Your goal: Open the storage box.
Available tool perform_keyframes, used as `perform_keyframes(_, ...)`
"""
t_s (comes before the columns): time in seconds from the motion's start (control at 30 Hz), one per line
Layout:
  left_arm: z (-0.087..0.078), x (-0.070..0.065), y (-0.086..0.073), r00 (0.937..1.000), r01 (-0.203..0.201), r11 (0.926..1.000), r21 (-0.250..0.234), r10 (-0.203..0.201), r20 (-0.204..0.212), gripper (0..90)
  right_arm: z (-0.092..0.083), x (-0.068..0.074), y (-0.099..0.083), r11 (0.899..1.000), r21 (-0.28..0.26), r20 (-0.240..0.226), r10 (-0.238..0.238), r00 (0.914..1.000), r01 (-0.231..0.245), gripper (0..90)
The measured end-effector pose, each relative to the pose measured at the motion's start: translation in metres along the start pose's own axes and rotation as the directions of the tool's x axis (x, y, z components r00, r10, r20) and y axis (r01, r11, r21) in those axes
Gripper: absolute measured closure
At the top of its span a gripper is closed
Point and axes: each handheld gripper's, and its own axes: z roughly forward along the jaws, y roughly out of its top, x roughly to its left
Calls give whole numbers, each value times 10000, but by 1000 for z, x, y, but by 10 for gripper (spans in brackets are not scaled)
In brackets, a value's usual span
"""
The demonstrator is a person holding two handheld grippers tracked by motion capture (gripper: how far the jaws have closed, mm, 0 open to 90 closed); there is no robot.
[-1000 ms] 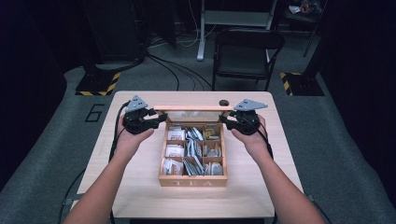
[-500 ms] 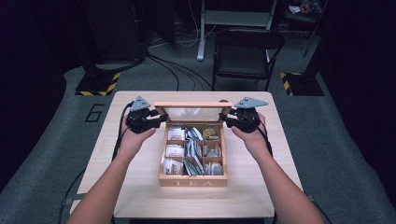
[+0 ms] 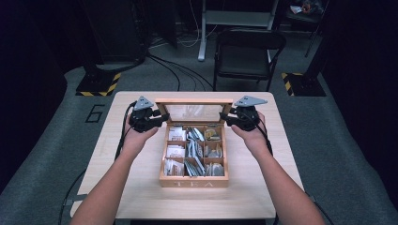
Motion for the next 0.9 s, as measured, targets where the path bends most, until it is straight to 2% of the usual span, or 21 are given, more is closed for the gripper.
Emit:
perform_keyframes(0.1,1,1,0,10000,-26,10000,37,26,18,613,2,-1,-1,9996,-43,-53,289,9996,-289,582)
perform_keyframes(0.27,2,2,4,10000,65,9998,176,-65,18,616,8,-4,-4,9998,103,36,192,9998,-193,583)
perform_keyframes(0.4,4,4,6,9998,208,9997,102,-207,-60,620,13,-5,-6,9994,199,189,262,9995,-266,581)
perform_keyframes(0.53,6,6,7,9999,165,9997,168,-164,-40,623,18,-9,-9,9991,377,238,193,9995,-201,609)
perform_keyframes(0.6,6,7,8,9998,213,9996,165,-212,-53,623,20,-9,-11,9980,477,251,392,9989,-404,609)
perform_keyframes(0.7,7,8,9,9997,249,9995,167,-248,-37,624,24,-11,-12,9986,473,283,203,9994,-216,605)
perform_keyframes(0.9,9,10,8,9993,370,9993,44,-370,29,624,31,-13,-15,9984,449,232,327,9992,-337,620)
